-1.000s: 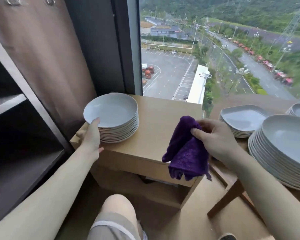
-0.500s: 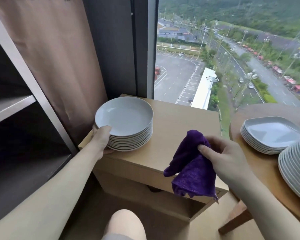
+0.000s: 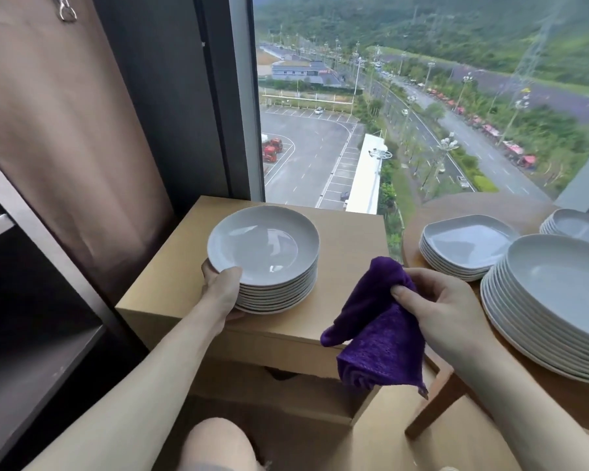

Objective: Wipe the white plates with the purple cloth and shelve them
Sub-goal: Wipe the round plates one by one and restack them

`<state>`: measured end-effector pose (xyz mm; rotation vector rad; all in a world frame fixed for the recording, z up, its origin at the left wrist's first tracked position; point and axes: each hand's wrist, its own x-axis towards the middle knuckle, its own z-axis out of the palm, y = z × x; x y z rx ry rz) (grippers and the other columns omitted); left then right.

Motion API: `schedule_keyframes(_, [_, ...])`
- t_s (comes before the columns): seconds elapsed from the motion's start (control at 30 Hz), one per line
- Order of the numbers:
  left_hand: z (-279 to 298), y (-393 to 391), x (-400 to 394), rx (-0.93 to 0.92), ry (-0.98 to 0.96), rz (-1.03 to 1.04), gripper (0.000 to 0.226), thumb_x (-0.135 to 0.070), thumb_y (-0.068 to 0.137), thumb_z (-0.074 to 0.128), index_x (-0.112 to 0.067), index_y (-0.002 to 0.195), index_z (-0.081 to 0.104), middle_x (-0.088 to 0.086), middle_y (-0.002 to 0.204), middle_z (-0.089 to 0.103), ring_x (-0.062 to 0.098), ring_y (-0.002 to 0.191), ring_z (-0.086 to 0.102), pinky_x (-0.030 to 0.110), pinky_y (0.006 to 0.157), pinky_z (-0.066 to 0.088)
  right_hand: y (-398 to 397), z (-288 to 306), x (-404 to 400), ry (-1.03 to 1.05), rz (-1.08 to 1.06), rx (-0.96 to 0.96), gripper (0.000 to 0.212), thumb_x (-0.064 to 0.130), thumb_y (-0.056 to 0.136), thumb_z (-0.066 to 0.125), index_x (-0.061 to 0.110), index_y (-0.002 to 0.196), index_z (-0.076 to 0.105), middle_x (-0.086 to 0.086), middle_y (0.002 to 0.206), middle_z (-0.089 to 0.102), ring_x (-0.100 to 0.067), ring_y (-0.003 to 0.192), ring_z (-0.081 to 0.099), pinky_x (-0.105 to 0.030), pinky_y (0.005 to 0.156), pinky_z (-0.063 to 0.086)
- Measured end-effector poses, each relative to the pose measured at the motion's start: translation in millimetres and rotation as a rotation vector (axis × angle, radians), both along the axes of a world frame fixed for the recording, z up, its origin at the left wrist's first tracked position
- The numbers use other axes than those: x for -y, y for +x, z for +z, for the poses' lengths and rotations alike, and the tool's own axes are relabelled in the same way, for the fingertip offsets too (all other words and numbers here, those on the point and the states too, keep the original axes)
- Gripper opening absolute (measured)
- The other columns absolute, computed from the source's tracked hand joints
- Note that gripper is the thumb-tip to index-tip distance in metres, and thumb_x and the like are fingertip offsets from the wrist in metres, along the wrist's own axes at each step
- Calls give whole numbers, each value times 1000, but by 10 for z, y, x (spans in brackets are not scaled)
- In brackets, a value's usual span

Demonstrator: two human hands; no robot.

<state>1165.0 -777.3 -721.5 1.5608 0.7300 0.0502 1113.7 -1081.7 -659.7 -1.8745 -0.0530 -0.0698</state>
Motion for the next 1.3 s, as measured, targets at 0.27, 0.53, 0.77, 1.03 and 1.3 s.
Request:
schedule_keyframes(0.27, [43,23,929,-15,-41,-36,73,-28,82,48,-39,150,24,7,125,59,34,105,60,56,92,58,-303,-110,520,-55,-87,-29,25,6,95,68,29,98,77,10,91,78,-14,91,72,-36,80,55])
schedule_keyframes(0.53, [74,5,1483,-104,173,11,73,-22,97,44,-21,160,9,19,153,34,44,132,45,54,112,40,-584,-196,923,-136,-101,-45,25,8,94,70,33,96,76,15,89,76,-8,88,71,-30,76,52])
schedule_keyframes(0.77, [244,-5,1453,-75,340,-4,69,-17,97,39,-18,162,17,15,162,22,37,146,25,51,120,27,-650,-165,1083,-105,-108,-7,25,7,94,70,32,93,76,16,86,76,-6,85,70,-30,77,50])
schedule_keyframes(1.03, [714,-60,1456,-45,334,-6,53,-21,93,34,0,141,45,18,137,59,40,123,59,48,102,52,-710,-39,940,-72,-22,23,24,9,94,70,32,99,76,18,89,76,-3,86,69,-29,80,52])
schedule_keyframes(1.3, [775,-511,1335,154,30,19,34,-18,106,37,-20,137,49,10,123,64,35,104,68,45,65,64,-853,32,859,-66,44,54,26,9,95,68,34,97,74,22,88,74,0,87,68,-18,75,47])
